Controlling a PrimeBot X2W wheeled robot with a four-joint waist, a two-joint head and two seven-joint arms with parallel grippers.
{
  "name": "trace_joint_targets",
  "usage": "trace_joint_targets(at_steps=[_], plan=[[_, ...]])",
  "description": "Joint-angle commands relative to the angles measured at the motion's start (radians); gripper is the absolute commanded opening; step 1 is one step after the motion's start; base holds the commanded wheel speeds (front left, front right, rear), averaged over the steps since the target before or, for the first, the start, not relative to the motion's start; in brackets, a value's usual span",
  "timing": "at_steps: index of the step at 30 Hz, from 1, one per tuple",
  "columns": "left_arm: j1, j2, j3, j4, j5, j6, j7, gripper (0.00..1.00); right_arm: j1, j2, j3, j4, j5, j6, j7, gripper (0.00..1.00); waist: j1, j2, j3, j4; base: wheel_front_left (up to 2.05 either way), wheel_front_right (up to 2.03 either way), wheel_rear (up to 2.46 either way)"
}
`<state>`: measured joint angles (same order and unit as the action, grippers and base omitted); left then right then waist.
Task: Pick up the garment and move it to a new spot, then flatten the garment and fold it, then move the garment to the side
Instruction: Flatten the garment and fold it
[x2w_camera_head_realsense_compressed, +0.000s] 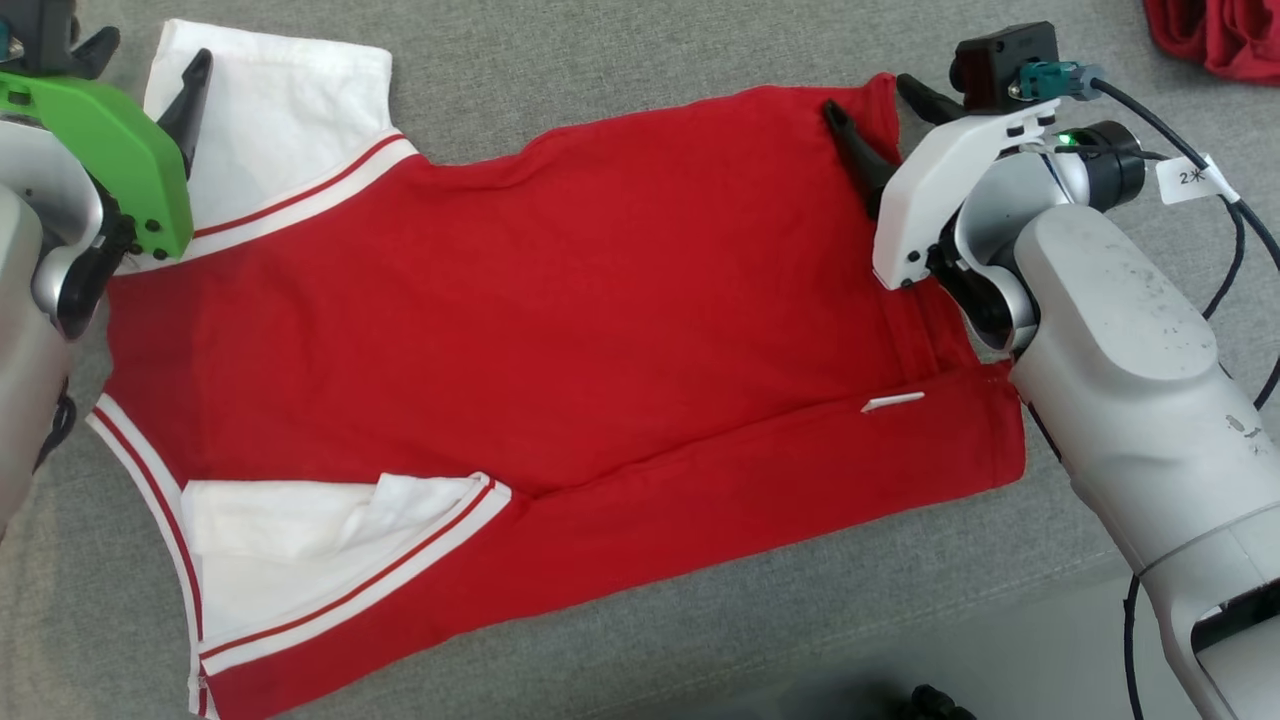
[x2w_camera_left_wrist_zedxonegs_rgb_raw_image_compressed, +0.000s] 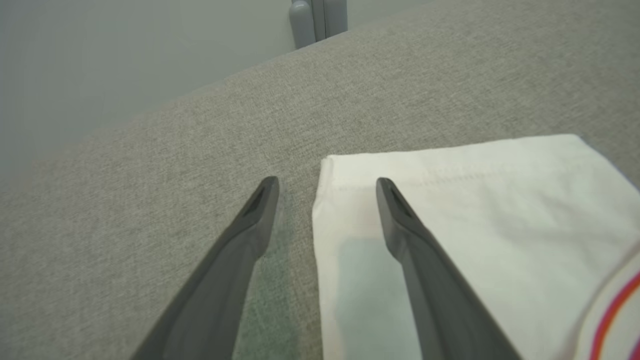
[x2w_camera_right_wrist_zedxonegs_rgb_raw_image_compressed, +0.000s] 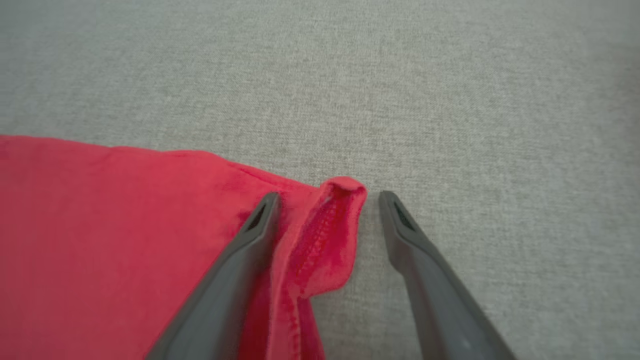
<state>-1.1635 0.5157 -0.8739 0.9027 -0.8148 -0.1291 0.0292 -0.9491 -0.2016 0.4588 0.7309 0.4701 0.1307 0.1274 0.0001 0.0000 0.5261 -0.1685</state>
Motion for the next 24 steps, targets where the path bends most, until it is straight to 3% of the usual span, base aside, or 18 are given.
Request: trace_joint_targets(at_steps=[1,8,9,10,11,12,17,24], plan=[[-0.019,0.003,-0.006,0.014,-0.016,-0.002,-0.006,1.00,-0.006,-0.008,0.016,-0.006,0.013,0.000,0.019,1.00,-0.0001,0.0000,0.006,-0.008,0.00,0.00,0.00],[-0.041,-0.019,-0.039,0.067,-0.082,-0.002,0.015,1.00,-0.008,-0.032,0.058,-0.044,0.058,0.000,0.065,1.00,-0.0001,0.0000,0.016,-0.020,0.00,0.00,0.00],[-0.040,-0.022,-0.042,0.074,-0.093,-0.002,0.019,1.00,-0.009,-0.033,0.062,-0.049,0.061,0.000,0.068,0.86,-0.0001,0.0000,0.018,-0.020,0.00,0.00,0.00],[-0.038,-0.026,-0.047,0.078,-0.099,-0.002,0.028,0.41,-0.011,-0.035,0.064,-0.053,0.065,0.000,0.070,0.47,-0.0001,0.0000,0.019,-0.020,0.00,0.00,0.00],[-0.038,-0.028,-0.055,0.082,-0.106,-0.002,0.031,0.16,-0.014,-0.038,0.071,-0.060,0.066,0.000,0.074,0.25,-0.0001,0.0000,0.020,-0.019,0.00,0.00,0.00],[-0.040,-0.030,-0.061,0.086,-0.112,-0.002,0.028,0.00,-0.018,-0.041,0.075,-0.066,0.071,0.000,0.075,0.00,-0.0001,0.0000,0.021,-0.019,0.00,0.00,0.00],[-0.052,-0.033,-0.067,0.101,-0.150,0.000,-0.013,0.00,-0.041,-0.056,0.077,-0.080,0.065,0.000,0.056,0.00,-0.0001,0.0000,0.013,-0.007,0.00,0.00,0.00],[-0.070,-0.061,-0.059,0.087,-0.204,0.000,-0.121,0.00,-0.054,-0.070,0.040,-0.035,0.042,0.000,-0.056,0.00,-0.0001,0.0000,-0.029,0.039,0.00,0.00,0.00]])
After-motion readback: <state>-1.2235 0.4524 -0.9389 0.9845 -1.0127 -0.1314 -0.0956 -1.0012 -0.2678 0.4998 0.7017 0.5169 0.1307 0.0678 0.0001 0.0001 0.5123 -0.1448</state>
